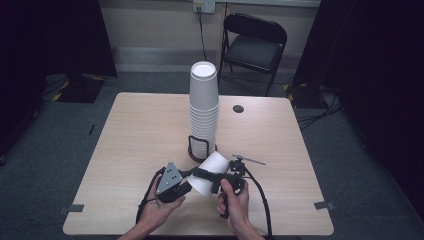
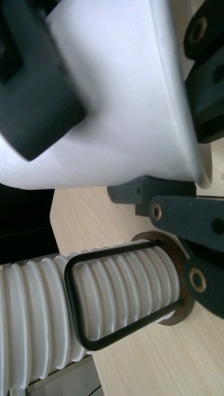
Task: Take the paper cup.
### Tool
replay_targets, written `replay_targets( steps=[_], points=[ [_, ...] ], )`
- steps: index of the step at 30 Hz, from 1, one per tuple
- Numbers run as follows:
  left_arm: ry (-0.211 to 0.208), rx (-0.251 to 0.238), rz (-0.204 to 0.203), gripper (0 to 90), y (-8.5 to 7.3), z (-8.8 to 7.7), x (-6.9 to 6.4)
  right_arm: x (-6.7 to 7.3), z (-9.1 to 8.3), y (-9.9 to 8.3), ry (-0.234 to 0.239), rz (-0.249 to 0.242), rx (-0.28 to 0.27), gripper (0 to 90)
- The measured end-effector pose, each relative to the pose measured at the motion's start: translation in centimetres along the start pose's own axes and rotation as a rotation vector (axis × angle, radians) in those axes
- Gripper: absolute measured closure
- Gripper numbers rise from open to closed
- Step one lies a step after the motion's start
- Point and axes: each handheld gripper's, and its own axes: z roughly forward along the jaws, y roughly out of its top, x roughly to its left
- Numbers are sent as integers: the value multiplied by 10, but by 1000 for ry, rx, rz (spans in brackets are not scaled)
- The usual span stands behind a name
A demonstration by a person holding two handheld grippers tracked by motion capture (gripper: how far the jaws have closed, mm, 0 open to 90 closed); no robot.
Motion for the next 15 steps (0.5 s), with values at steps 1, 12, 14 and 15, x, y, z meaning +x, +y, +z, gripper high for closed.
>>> replay_targets(
  steps=[1, 12, 14, 15],
  points=[
    [-5, 4, -2, 837, 0, 0, 0, -1, -1, 1, -2, -5, -10, 112],
    [-63, 63, -91, 840, -1, 0, 1, -4, -19, 20, -79, -83, -88, 127],
    [-81, 93, -121, 840, -2, -1, 4, -5, -22, 23, -100, -97, -99, 127],
    [-81, 93, -121, 840, -2, -1, 4, -5, -22, 23, -100, -97, -99, 127]
  ],
)
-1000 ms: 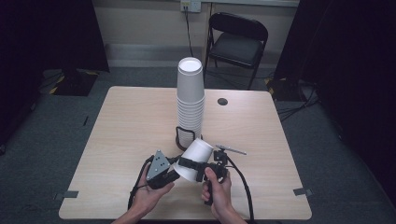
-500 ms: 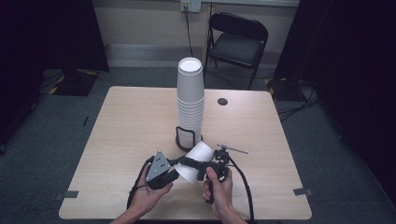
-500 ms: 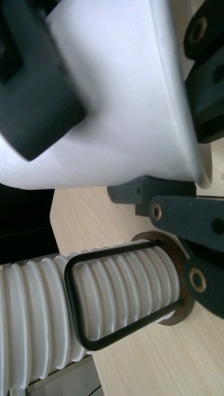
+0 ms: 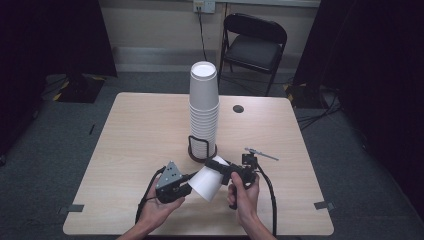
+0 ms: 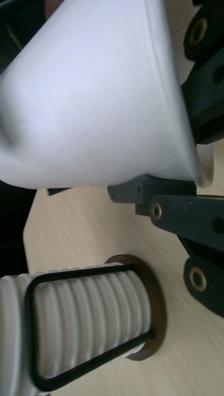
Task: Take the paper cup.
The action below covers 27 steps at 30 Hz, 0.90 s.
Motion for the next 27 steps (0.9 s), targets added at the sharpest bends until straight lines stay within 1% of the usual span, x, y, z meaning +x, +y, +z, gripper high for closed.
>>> replay_targets(
  steps=[1, 2, 3, 4, 6, 7, 8, 9, 10, 11, 12, 13, 14, 15, 16, 17, 18, 19, 20, 21, 22, 23, 24, 25, 26, 27],
  points=[
    [1, 22, -13, 840, 1, -2, 1, -1, -2, 3, 1, -13, -15, 127],
    [-7, 26, -30, 841, 1, -3, 3, -2, -3, 4, -4, -19, -20, 127],
    [-7, 26, -30, 841, 1, -3, 3, -2, -3, 4, -4, -19, -20, 127],
    [-8, 43, -43, 842, 2, -4, 5, -3, -5, 6, -2, -17, -20, 129],
    [-10, 61, -51, 843, 3, -6, 7, -3, -7, 7, -11, -35, -27, 128],
    [-10, 61, -51, 843, 3, -6, 7, -3, -8, 8, -12, -54, -37, 127],
    [-14, 73, -63, 844, 3, -8, 9, -1, -10, 9, -28, -64, -34, 126],
    [-14, 73, -63, 844, 3, -8, 9, -1, -10, 9, -28, -64, -34, 126],
    [-11, 78, -71, 844, 4, -9, 9, -1, -11, 10, -23, -88, -33, 126],
    [-13, 78, -75, 844, 4, -10, 11, 0, -15, 12, -20, -129, -43, 126],
    [-10, 91, -84, 844, 4, -12, 12, 0, -15, 12, -20, -129, -43, 126],
    [-4, 94, -97, 844, 5, -13, 14, 0, -20, 14, 10, -194, -45, 126],
    [-4, 94, -97, 844, 5, -13, 14, 0, -22, 14, 13, -234, -45, 126],
    [-5, 104, -107, 844, 6, -15, 16, 0, -24, 14, 16, -270, -41, 126],
    [-5, 104, -107, 845, 6, -15, 16, 0, -26, 14, 25, -293, -43, 126],
    [7, 114, -105, 845, 7, -15, 16, 0, -28, 14, 22, -313, -44, 126],
    [11, 118, -100, 846, 7, -15, 16, 0, -29, 13, 14, -326, -37, 126],
    [11, 129, -103, 847, 7, -15, 16, 0, -29, 13, 4, -333, -22, 128],
    [11, 129, -103, 848, 7, -15, 16, 0, -29, 13, 4, -333, -22, 128],
    [13, 140, -97, 848, 8, -15, 15, 0, -30, 11, -3, -350, -16, 131],
    [12, 146, -103, 850, 8, -15, 15, -1, -33, 9, -1, -392, -7, 157],
    [13, 157, -106, 850, 8, -15, 15, -1, -33, 9, -1, -392, -7, 157],
    [13, 169, -106, 851, 9, -15, 16, -1, -34, 8, 1, -413, -10, 162],
    [14, 187, -111, 852, 9, -16, 17, -2, -37, 5, -16, -459, -22, 155],
    [14, 187, -111, 853, 9, -16, 17, -2, -37, 5, -16, -459, -22, 155],
    [14, 189, -119, 853, 10, -16, 18, -2, -38, 4, -23, -480, -17, 142]
  ],
)
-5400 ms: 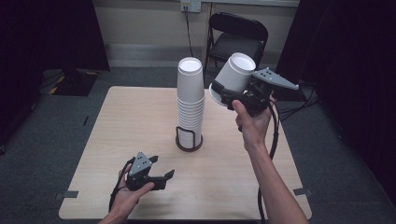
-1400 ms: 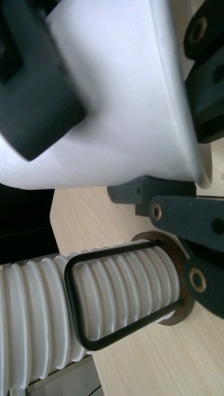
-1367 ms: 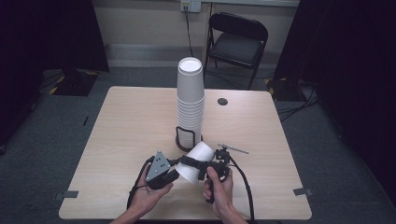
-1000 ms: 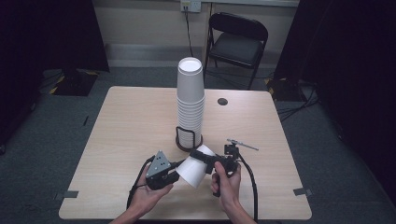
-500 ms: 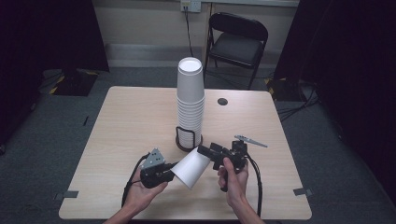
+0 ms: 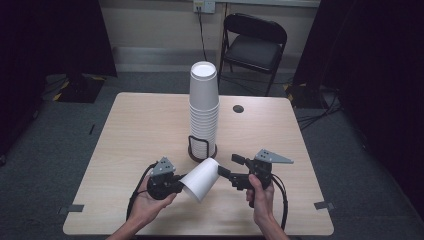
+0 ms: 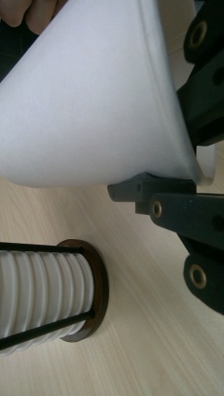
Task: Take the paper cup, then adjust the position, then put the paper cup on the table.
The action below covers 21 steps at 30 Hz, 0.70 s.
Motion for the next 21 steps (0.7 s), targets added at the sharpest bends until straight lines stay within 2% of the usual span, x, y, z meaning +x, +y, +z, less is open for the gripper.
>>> replay_targets(
  steps=[2, 6, 7, 8, 9, 10, 12, 13, 14, 15, 20, 21],
  points=[
    [5, 14, -3, 854, 1, -1, 2, 2, -2, -4, -6, -46, 16, 133],
    [10, 48, -8, 856, 4, -3, 5, 3, -3, -10, -13, -80, 27, 128],
    [7, 65, -2, 856, 6, -4, 6, 3, -2, -13, -12, -110, 46, 129],
    [7, 65, -2, 856, 6, -4, 6, 3, -2, -13, -12, -110, 46, 129],
    [18, 80, -2, 856, 7, -5, 6, 5, -2, -15, -19, -152, 64, 130],
    [18, 80, -2, 856, 7, -5, 6, 5, -2, -15, -19, -152, 64, 130],
    [25, 96, 1, 856, 8, -7, 7, 7, -2, -15, -24, -195, 75, 132],
    [28, 98, 1, 856, 9, -7, 7, 10, -1, -16, -22, -245, 88, 128],
    [28, 100, -4, 856, 9, -7, 7, 10, -1, -16, -22, -245, 88, 128],
    [28, 113, 4, 856, 10, -8, 8, 12, -1, -18, -23, -297, 105, 127],
    [31, 135, 20, 856, 13, -8, 8, 14, 3, -22, -7, -335, 141, 144],
    [35, 149, 30, 856, 15, -9, 7, 17, 5, -23, -28, -385, 152, 155]
  ],
)
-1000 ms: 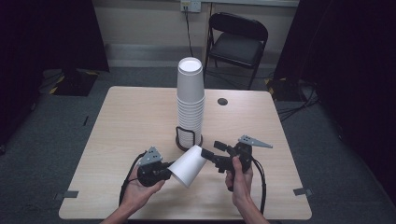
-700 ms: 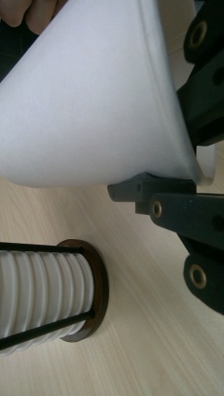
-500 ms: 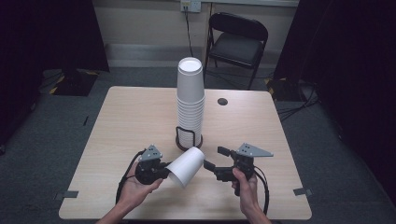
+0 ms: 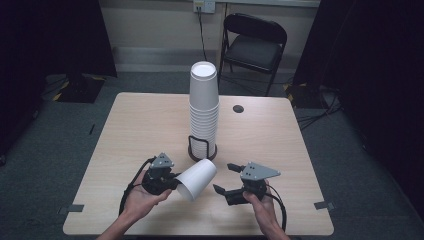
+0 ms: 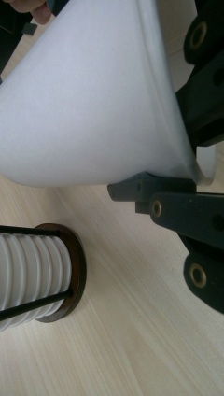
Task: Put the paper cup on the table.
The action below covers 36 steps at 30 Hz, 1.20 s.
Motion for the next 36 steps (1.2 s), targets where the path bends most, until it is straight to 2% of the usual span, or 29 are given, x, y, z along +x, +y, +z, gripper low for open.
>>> replay_targets(
  steps=[3, 5, 6, 7, 9, 10, 11, 12, 14, 16, 17, 19, 21, 22, 23, 24, 25, 26, 27, 28, 29, 33, 34, 35, 36],
  points=[
    [3, -2, -4, 856, 1, -1, -1, 2, 2, 0, -16, -28, 11, 148],
    [0, 13, -4, 856, 2, -1, 0, 5, 1, 0, -10, -79, 25, 151],
    [-3, 15, -8, 856, 3, -1, 0, 5, 1, 0, -10, -79, 25, 151],
    [-1, 23, -6, 856, 4, -1, 1, 7, 1, 0, -8, -116, 40, 152],
    [18, 47, 22, 857, 8, -2, -1, 8, 0, 0, -25, -160, 63, 151],
    [18, 47, 22, 856, 8, -2, -1, 9, 0, 0, -28, -172, 69, 151],
    [36, 62, 39, 856, 9, -2, -1, 9, 0, 0, -28, -172, 69, 151],
    [44, 78, 49, 856, 10, -3, -1, 10, 1, 1, -34, -194, 83, 152],
    [29, 81, 40, 856, 11, -4, 0, 13, 2, 0, -32, -246, 98, 151],
    [19, 141, 64, 857, 12, 1, -3, 16, 4, 0, -43, -297, 109, 150],
    [19, 141, 64, 857, 12, 1, -3, 16, 4, 0, -43, -297, 109, 150],
    [15, 184, 86, 856, 13, 8, -5, 18, 6, 2, -53, -336, 113, 148],
    [11, 186, 84, 857, 14, 10, -6, 19, 7, 2, -47, -348, 117, 148],
    [5, 192, 84, 857, 15, 12, -7, 21, 9, 2, -48, -388, 134, 148],
    [-2, 211, 96, 856, 16, 15, -8, 23, 10, 1, -47, -410, 141, 148],
    [-2, 211, 96, 856, 16, 15, -8, 23, 10, 1, -47, -410, 141, 148],
    [-5, 222, 92, 856, 17, 17, -8, 25, 11, 1, -47, -431, 152, 148],
    [0, 212, 88, 856, 18, 18, -8, 27, 12, 0, -47, -452, 160, 148],
    [-1, 227, 92, 856, 20, 17, -7, 31, 14, 0, -41, -490, 177, 148],
    [-1, 227, 92, 856, 20, 17, -7, 31, 14, 0, -41, -490, 177, 148],
    [-7, 242, 94, 856, 21, 17, -7, 33, 15, 0, -39, -517, 180, 148],
    [-10, 265, 113, 856, 23, 18, -9, 35, 16, 1, -49, -553, 187, 148],
    [-17, 270, 118, 855, 24, 20, -10, 38, 18, 1, -58, -598, 203, 149],
    [-17, 270, 118, 855, 24, 20, -10, 38, 18, 1, -58, -598, 203, 149],
    [-14, 266, 126, 855, 24, 21, -11, 41, 20, -1, -59, -634, 218, 148]
  ],
)
